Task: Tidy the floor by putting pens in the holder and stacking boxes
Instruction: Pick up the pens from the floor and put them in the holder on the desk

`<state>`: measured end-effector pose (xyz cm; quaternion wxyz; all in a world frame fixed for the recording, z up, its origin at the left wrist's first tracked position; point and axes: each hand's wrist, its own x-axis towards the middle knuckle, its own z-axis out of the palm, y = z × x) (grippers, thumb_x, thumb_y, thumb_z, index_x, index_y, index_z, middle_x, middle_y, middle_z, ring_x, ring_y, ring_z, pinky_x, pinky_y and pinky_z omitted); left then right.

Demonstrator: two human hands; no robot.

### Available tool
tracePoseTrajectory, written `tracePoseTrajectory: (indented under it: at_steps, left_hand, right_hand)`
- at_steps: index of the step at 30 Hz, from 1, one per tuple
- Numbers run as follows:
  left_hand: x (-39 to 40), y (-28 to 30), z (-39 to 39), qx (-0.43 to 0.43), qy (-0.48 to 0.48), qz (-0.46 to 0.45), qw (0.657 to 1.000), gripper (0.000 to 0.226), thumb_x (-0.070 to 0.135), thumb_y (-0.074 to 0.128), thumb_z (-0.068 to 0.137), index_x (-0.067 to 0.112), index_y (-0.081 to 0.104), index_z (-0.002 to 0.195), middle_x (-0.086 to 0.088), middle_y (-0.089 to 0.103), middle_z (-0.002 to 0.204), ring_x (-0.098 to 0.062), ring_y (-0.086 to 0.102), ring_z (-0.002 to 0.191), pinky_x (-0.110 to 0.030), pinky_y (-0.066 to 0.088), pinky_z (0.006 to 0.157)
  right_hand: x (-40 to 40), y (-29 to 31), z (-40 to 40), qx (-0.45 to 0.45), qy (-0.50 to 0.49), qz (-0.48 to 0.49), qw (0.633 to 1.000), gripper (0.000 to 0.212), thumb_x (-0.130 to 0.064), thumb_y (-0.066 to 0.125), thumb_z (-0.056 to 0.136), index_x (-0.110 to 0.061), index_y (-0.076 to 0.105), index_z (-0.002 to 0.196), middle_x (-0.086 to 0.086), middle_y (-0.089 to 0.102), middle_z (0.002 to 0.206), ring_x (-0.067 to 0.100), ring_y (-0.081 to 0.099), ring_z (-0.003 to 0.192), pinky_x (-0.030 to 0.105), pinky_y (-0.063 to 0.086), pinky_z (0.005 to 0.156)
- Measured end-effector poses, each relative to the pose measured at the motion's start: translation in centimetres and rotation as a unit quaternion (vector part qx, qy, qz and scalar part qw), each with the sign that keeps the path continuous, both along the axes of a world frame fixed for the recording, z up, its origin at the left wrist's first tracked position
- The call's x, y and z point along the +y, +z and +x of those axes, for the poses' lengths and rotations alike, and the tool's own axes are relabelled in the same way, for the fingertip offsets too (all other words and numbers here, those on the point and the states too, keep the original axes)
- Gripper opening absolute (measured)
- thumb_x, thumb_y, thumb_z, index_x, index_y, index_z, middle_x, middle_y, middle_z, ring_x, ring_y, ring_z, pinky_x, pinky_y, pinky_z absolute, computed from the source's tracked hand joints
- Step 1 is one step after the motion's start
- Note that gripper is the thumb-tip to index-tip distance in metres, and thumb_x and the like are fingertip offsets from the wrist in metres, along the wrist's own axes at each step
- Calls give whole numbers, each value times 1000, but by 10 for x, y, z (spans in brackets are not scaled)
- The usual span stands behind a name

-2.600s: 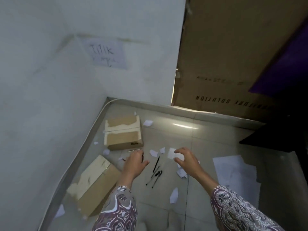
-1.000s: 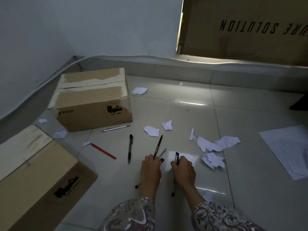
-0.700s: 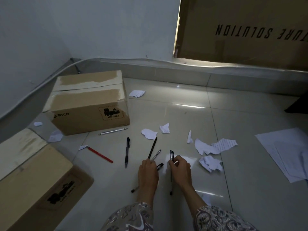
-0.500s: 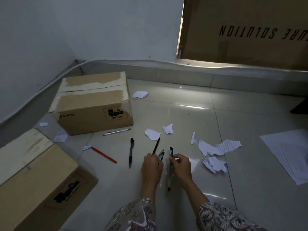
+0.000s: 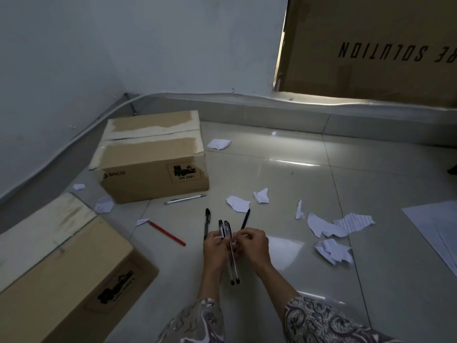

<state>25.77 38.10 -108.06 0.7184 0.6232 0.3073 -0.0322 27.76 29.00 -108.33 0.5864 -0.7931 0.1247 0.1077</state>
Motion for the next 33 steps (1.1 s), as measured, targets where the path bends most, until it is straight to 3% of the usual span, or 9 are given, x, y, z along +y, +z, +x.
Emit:
tracePoseTrajectory:
  at_steps: [3,6,8,12,17,20,29,33]
  left_hand:
    - [8,1,-2,-3,11,-13,1000,8,-3,48,91,1,54,94,-15,63,78,-23,63,59,-29,53,50]
    - [20,1,-3,-11,12,-20,1000,9,-3,49,90,1,53,98,-15,63,80,-23,63,62,-26,52,47]
    - [28,-1,-3,-10,20,-26,999,11,-4,50,90,-2,54,100,-15,63,79,-21,62,59,-24,52,45]
    - [42,-8,-4,-10,42,-42,998,14,-8,51,87,-5,54,101,-17,63,78,-23,61,59,-21,51,43]
    - [48,-18,-3,-8,50,-55,997,16,-12,53,85,-6,54,100,-18,62,76,-19,62,52,-23,50,42]
    - [47,-18,0,-12,44,-64,997,17,-13,53,84,-6,54,100,-18,62,77,-13,63,47,-22,51,43]
    - [48,-19,9,-33,35,-75,996,14,-11,55,84,1,56,92,-17,65,81,-22,63,62,-21,53,49]
    - [53,-19,18,-44,24,-70,996,17,-11,55,84,4,57,90,-15,66,82,-17,64,59,-21,53,52]
  right_hand:
    - [-4,-6,5,37,-63,-134,988,16,-19,60,85,-5,58,76,16,63,85,27,58,75,32,47,68]
    - [-10,-8,5,98,-8,-223,970,26,-33,56,89,-7,51,88,15,59,103,31,58,94,30,40,71]
    - [-9,-10,5,99,34,-254,961,23,-31,54,90,-9,48,88,14,59,107,31,59,98,29,39,71]
    - [-4,-13,11,83,24,-274,958,19,-21,50,90,-3,54,93,14,60,102,28,58,87,27,40,69]
    - [-4,-15,22,20,-27,-266,964,23,-26,51,88,-4,55,83,15,62,85,28,59,74,35,48,68]
    - [5,-12,30,10,-34,-234,972,19,-23,54,85,-6,50,77,14,60,81,29,56,72,33,42,62]
    - [27,-18,38,55,-34,-252,966,13,-17,47,90,-4,46,91,17,58,102,29,52,81,31,37,66]
    - [30,-20,40,58,-16,-300,952,19,-18,45,92,-2,49,101,17,59,107,34,58,95,33,39,70]
